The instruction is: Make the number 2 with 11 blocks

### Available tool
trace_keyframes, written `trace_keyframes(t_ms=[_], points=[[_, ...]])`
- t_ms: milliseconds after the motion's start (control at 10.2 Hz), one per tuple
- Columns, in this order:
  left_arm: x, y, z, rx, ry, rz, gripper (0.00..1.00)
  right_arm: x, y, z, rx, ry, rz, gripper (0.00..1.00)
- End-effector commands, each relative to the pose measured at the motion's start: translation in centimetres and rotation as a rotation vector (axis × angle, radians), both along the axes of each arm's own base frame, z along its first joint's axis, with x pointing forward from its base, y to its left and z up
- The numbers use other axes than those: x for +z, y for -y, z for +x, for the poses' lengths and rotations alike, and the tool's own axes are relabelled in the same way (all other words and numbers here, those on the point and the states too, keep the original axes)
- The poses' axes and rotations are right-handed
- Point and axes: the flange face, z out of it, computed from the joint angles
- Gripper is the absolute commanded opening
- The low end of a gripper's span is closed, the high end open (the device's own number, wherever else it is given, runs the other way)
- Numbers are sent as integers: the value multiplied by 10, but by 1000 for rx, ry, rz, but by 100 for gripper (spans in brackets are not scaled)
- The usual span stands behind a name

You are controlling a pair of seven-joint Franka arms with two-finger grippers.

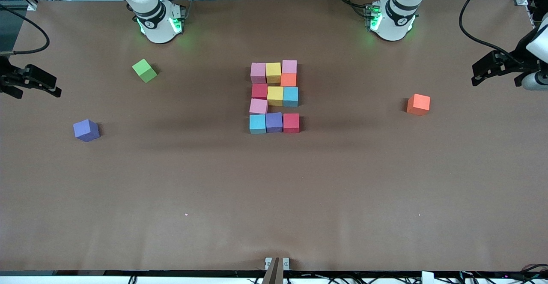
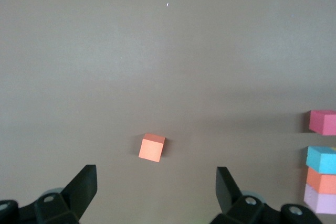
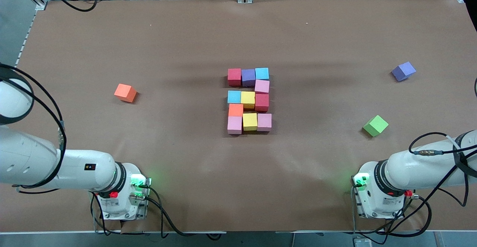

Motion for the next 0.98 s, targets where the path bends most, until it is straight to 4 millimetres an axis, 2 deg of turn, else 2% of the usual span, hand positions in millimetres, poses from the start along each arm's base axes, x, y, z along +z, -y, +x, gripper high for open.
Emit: trace_keyframes(t_ms=[0,879], points=[[3,8,-9,22,-3,6,100,3,0,-13,-5,-3,0,100],[3,5,-7,36,2,-7,100,3,0,-12,-6,-1,0,100]])
